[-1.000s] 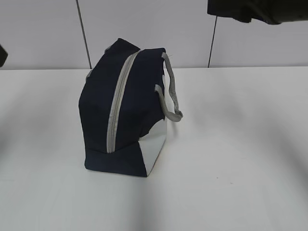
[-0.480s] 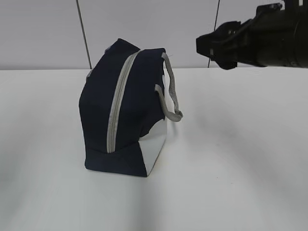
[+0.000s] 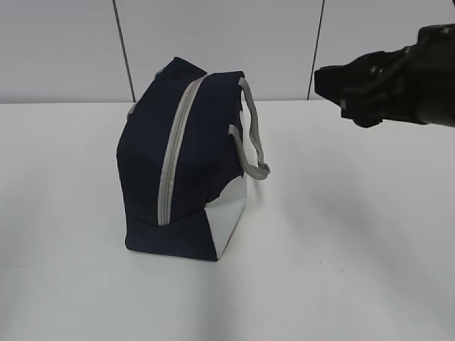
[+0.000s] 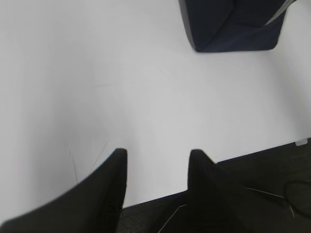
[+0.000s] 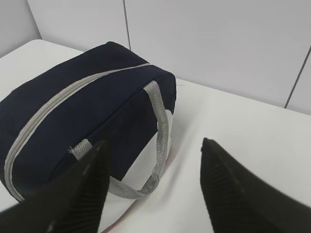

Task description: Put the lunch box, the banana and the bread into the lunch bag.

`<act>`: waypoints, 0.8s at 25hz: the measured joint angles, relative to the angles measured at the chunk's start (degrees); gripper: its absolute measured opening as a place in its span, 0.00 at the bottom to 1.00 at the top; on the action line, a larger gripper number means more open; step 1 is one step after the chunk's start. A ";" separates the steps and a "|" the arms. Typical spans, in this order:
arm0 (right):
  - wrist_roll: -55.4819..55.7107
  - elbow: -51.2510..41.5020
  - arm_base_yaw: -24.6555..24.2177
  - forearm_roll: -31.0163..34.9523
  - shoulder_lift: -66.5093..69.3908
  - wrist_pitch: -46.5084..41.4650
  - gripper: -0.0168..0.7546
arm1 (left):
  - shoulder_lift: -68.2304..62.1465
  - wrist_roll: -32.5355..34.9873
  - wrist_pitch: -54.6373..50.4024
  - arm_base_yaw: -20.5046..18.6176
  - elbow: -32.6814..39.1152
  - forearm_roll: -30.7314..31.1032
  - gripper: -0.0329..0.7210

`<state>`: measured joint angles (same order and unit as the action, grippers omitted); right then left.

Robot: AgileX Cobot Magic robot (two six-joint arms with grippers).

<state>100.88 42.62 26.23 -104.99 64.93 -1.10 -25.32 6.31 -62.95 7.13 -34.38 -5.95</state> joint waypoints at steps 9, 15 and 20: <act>0.00 -3.50 0.00 0.12 -4.44 0.45 0.59 | 2.23 -1.92 0.03 0.00 4.40 1.45 0.45; 0.31 -5.59 -0.18 0.12 -6.24 0.60 0.59 | 2.40 -6.82 0.08 0.00 4.40 4.40 0.45; 0.58 -5.59 0.20 0.12 -6.34 0.71 0.59 | 2.40 -7.23 0.08 0.00 4.40 4.80 0.45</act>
<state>101.46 37.03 26.43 -104.87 58.59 -0.39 -22.92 -0.92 -62.87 7.13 -29.98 -1.14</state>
